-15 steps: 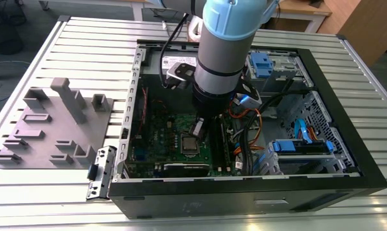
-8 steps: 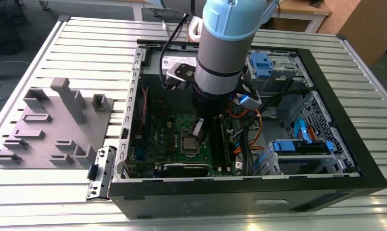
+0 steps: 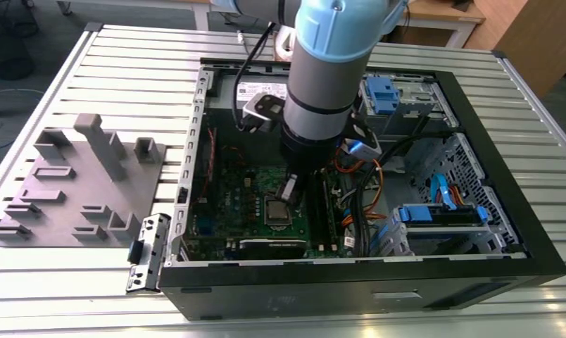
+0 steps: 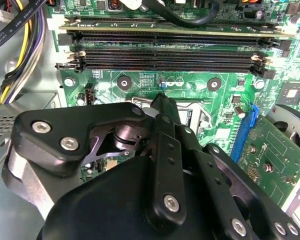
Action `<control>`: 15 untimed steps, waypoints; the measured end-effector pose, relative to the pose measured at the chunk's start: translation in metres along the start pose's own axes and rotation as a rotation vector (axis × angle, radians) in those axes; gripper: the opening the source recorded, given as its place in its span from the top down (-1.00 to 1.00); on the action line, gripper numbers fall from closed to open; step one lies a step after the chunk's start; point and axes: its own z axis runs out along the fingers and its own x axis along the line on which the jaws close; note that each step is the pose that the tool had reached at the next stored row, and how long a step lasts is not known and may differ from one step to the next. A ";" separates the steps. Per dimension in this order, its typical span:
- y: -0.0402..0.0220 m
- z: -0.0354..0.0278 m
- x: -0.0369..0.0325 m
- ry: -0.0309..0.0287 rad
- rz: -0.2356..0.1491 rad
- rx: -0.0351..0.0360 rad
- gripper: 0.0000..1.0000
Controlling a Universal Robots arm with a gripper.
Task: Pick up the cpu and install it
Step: 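Install the first cpu locking lever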
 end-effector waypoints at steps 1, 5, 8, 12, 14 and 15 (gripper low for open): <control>0.0000 0.0005 0.0002 0.0001 0.000 0.0000 0.79; 0.0004 0.0020 0.0015 -0.0003 0.000 0.0005 0.79; -0.0003 0.0024 0.0054 -0.0006 0.000 0.0009 0.79; -0.0025 0.0028 0.0110 -0.0003 0.000 0.0011 0.79; -0.0031 0.0032 0.0123 -0.0002 0.000 0.0011 0.79; -0.0032 0.0035 0.0124 -0.0001 0.000 0.0012 0.79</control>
